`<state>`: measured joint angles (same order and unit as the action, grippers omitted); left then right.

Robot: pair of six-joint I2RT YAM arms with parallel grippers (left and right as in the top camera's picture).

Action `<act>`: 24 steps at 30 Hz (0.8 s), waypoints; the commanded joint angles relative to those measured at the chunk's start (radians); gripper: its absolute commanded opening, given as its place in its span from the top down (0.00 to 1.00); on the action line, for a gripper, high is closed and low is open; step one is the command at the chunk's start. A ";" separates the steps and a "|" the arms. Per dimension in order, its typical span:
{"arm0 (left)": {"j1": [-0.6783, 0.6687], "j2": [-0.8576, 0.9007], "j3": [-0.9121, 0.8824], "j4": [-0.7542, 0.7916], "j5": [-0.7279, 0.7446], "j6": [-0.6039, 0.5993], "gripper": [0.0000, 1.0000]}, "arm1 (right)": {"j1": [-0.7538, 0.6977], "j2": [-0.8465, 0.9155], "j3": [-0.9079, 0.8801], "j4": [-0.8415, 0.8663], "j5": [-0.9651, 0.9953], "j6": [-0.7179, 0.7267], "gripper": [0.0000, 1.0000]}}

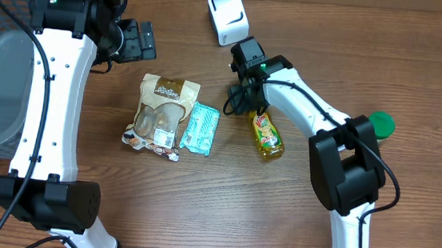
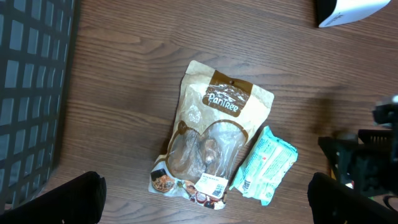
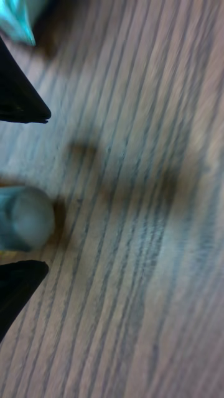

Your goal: Scan the item barcode

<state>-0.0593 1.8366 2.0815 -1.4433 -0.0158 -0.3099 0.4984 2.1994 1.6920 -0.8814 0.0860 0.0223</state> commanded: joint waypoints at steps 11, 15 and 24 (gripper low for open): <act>-0.006 0.002 0.015 0.004 0.005 0.011 0.01 | 0.003 0.035 -0.006 0.004 0.030 -0.005 0.51; -0.006 0.002 0.015 0.004 0.005 0.011 0.00 | 0.003 0.035 -0.006 -0.002 0.035 -0.005 0.53; -0.006 0.002 0.015 0.004 0.005 0.011 0.01 | 0.004 0.035 0.000 -0.005 0.037 -0.005 0.55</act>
<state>-0.0593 1.8366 2.0815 -1.4433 -0.0158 -0.3099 0.4980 2.2253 1.6920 -0.8837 0.1162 0.0189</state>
